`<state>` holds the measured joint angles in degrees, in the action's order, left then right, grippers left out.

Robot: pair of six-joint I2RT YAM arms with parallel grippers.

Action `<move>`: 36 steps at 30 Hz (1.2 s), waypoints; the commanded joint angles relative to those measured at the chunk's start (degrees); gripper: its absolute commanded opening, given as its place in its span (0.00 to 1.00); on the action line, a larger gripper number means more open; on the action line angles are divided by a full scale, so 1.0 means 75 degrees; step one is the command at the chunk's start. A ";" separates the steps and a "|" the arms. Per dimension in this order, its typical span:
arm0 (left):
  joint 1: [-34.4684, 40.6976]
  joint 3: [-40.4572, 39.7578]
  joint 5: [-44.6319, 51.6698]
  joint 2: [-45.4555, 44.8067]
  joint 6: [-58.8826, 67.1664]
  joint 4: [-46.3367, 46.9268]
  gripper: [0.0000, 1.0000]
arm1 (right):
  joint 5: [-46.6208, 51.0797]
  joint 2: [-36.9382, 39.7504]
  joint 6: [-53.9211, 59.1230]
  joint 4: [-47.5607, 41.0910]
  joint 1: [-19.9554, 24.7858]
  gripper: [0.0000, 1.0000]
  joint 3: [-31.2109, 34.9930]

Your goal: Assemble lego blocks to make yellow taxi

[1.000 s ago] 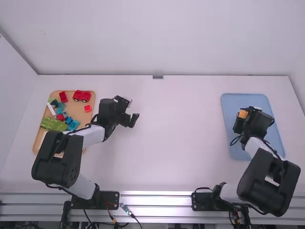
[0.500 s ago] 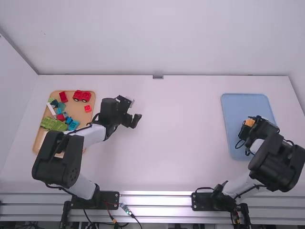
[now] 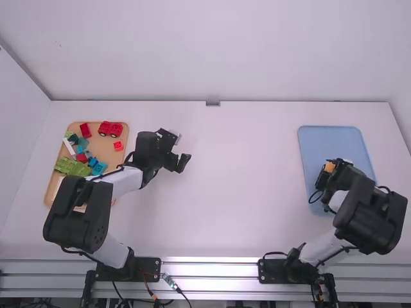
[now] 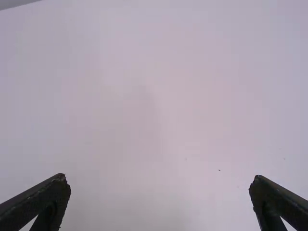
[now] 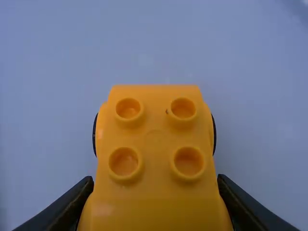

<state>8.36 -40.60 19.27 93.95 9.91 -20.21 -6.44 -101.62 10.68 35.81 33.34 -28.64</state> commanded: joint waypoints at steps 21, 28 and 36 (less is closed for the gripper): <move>0.0038 -0.0123 -0.0141 -0.0142 -0.0041 0.0026 0.99 | 0.0070 0.1183 -0.0224 -0.1256 -0.0044 0.99 -0.0029; 0.0044 -0.0126 -0.1263 -0.0142 -0.0568 0.0029 0.99 | 0.0061 0.3013 -0.0254 -0.2640 -0.0434 0.99 -0.0026; 0.0044 -0.0126 -0.1577 -0.0157 -0.0609 -0.0117 0.99 | 0.0058 0.4998 -0.0254 -0.3917 -0.1492 0.99 -0.0026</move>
<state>8.38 -40.60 9.85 93.93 6.13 -20.86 -6.04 -67.79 9.17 7.44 24.18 -28.64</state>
